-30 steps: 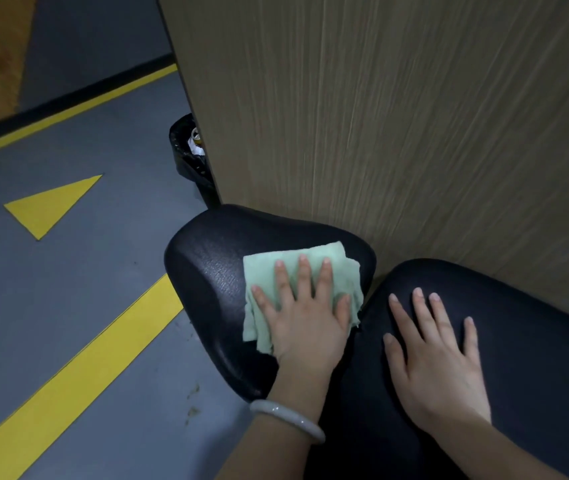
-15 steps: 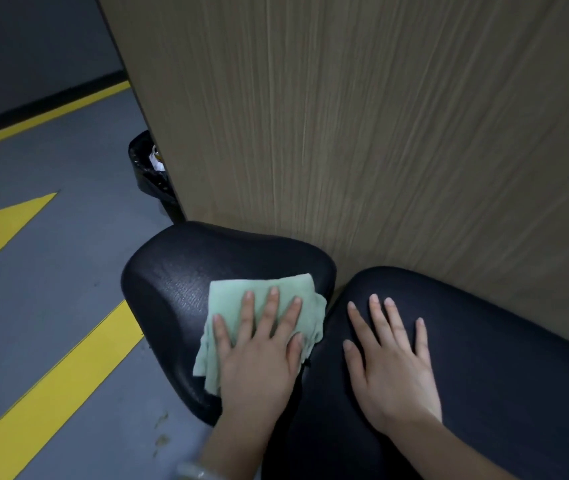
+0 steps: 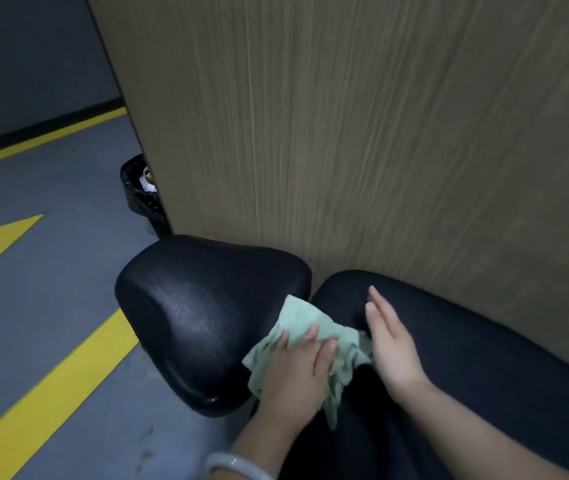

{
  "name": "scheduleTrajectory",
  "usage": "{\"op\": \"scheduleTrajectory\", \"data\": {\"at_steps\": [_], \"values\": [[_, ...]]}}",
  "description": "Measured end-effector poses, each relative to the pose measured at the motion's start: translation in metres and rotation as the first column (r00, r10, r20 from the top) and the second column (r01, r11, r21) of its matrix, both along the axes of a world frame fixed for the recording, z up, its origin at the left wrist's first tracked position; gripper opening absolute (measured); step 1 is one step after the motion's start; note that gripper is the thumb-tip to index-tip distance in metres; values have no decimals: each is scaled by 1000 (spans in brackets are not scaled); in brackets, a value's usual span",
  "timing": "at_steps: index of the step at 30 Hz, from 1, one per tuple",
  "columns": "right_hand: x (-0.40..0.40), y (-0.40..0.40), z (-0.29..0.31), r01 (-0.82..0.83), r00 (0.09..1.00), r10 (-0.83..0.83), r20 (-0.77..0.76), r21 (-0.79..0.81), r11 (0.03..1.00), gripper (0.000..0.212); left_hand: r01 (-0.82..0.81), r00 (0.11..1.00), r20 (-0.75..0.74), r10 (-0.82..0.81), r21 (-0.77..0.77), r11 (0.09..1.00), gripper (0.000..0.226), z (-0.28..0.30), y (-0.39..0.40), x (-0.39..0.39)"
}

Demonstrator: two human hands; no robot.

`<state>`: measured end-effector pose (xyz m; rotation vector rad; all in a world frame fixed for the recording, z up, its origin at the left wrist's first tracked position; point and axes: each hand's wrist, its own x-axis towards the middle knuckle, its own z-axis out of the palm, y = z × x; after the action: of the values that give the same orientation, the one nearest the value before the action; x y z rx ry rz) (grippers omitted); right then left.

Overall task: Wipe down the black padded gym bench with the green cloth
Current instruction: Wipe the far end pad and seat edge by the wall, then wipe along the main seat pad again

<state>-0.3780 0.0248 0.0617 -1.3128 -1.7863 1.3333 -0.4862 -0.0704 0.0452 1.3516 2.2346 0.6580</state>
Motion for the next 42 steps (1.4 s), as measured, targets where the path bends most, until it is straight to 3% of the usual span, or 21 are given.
{"op": "scheduleTrajectory", "data": {"at_steps": [2,4,7,10,12,14,17,21,24,28,31,35,39,42], "values": [[11,0,12,0,999,-6,37,149,989,38,103,995,-24,-102,86,991,83,3,-10,22],[15,-9,23,-109,992,85,92,305,946,32,119,984,113,-135,137,983,66,2,-13,38],[10,-26,21,-270,962,251,110,229,935,29,-122,974,218,57,297,947,54,0,-20,38],[7,-32,-6,-468,876,420,238,202,861,33,-176,983,6,182,287,942,48,-17,-34,21],[10,-27,-28,-664,717,480,505,287,690,47,-126,978,-140,156,207,970,48,-34,-40,19],[11,-17,-37,-743,618,420,664,319,589,66,-135,954,-236,183,203,970,49,-48,-40,25],[10,6,-32,-804,543,416,729,309,508,76,-98,923,-341,176,235,967,56,-49,-28,33],[11,42,-24,-869,426,427,798,230,438,63,-55,904,-394,164,274,960,65,-56,-15,38],[12,58,-21,-864,413,388,824,220,452,59,-87,895,-395,205,296,951,64,-59,-12,37],[20,67,-20,-780,490,136,861,363,511,60,-96,868,-438,235,316,944,79,-70,-7,34],[31,47,-32,-825,468,238,851,325,463,53,-77,810,-518,273,368,927,85,-84,-2,31],[17,62,-27,-853,470,374,799,302,427,66,-62,736,-599,317,406,912,92,-94,4,27],[-10,81,-29,-888,422,415,806,277,367,79,-65,659,-660,362,429,901,75,-99,6,24],[-25,92,-27,-916,372,427,824,253,311,79,-81,653,-662,367,421,904,66,-101,7,25]]}}
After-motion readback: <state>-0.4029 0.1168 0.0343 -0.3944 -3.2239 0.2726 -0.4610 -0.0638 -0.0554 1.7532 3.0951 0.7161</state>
